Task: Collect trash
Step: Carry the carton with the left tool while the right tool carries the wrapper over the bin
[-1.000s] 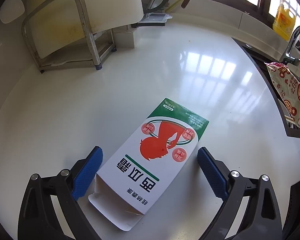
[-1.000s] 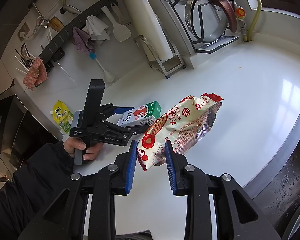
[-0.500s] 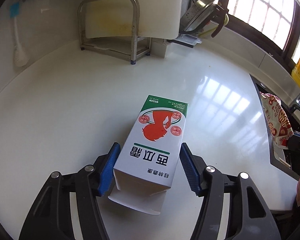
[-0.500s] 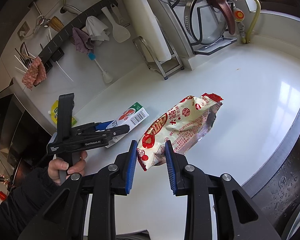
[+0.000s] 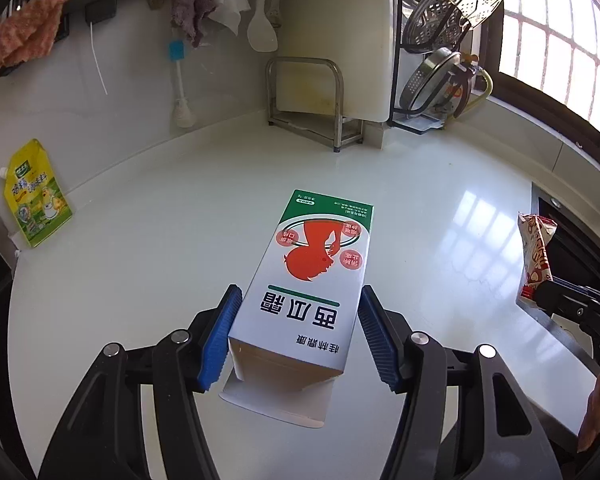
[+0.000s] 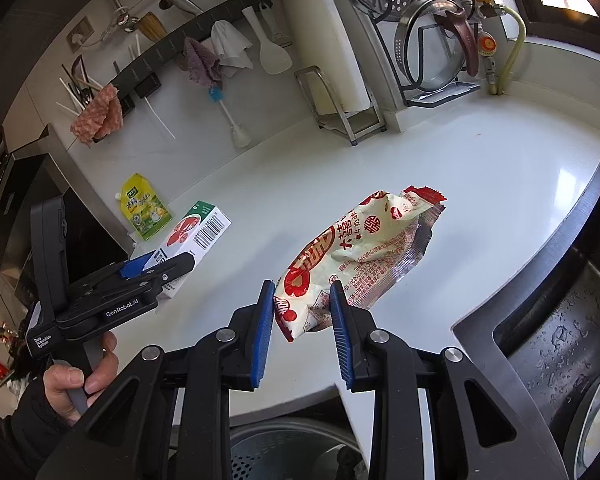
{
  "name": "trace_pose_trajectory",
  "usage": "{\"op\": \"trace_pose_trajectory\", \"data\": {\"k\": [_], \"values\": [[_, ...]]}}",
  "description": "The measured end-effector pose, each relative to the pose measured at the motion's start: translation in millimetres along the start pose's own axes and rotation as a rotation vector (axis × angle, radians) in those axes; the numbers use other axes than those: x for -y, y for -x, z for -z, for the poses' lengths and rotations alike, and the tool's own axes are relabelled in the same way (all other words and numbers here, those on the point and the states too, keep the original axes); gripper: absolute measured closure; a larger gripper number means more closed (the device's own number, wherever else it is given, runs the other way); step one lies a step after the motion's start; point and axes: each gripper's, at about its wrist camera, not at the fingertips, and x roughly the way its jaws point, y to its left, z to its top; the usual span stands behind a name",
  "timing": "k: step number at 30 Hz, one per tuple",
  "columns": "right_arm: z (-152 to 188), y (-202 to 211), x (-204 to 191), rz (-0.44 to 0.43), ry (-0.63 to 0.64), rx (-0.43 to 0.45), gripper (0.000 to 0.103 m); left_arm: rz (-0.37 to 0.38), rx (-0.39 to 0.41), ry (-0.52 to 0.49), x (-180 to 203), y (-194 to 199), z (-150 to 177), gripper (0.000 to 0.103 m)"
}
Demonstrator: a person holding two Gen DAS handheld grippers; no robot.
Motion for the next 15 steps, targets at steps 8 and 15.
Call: {"op": "trace_pose_trajectory", "data": {"k": [8,15], "values": [[41,39,-28,-0.004,0.018,-0.01,0.076,-0.054,0.011,0.038,19,63,50,0.045],[88,71,-43,0.027,0.048,-0.033,0.076,-0.059,0.025,0.046,47,106,96,0.045]]}}
